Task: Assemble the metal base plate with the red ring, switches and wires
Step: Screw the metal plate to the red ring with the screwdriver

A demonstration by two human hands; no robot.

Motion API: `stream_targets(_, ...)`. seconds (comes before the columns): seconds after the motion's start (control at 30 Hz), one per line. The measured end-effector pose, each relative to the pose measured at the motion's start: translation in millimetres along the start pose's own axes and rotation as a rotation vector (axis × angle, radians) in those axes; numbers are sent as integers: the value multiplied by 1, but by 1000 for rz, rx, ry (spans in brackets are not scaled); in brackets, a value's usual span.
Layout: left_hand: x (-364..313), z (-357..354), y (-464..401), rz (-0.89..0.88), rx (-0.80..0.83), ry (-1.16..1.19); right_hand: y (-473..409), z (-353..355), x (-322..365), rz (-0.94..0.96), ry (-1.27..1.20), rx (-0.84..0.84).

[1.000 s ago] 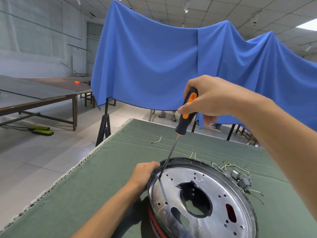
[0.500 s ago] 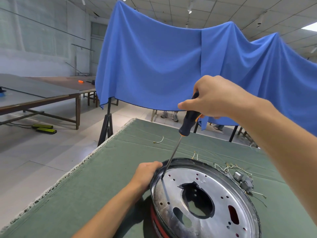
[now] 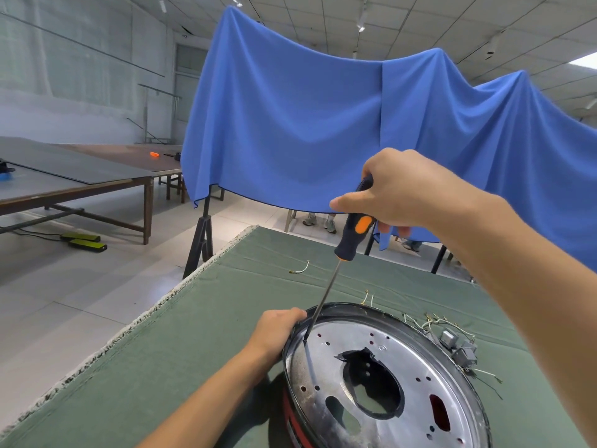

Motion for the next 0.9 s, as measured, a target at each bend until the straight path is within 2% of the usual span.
stream_targets(0.1,0,0,0,-4,-13,-7,2,3,3,27,-124,122)
stream_targets(0.17,1,0,-1,-6,-2,-14,1,2,3,40,-162,68)
stream_targets(0.3,0,0,0,-10,-8,4,0,-1,9,-4,64,-132)
stream_targets(0.37,0,0,0,-12,-7,-5,-1,-3,10,-15,91,-173)
stream_targets(0.53,0,0,0,-14,-8,-5,-3,-1,7,39,-115,58)
stream_targets(0.77,1,0,-1,-5,1,6,-2,-11,5,-36,-95,-161)
stream_targets(0.9,0,0,0,2,0,9,-5,-10,4,-2,-182,-38)
Point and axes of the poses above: each hand's wrist, its own y-axis away from the middle knuckle, its own z-axis out of the back of the hand, x = y × z, the point moved 1 cm from there along -y, towards the middle knuckle, and after that the axes turned 9 degrees about y, right-handed, at the moved point
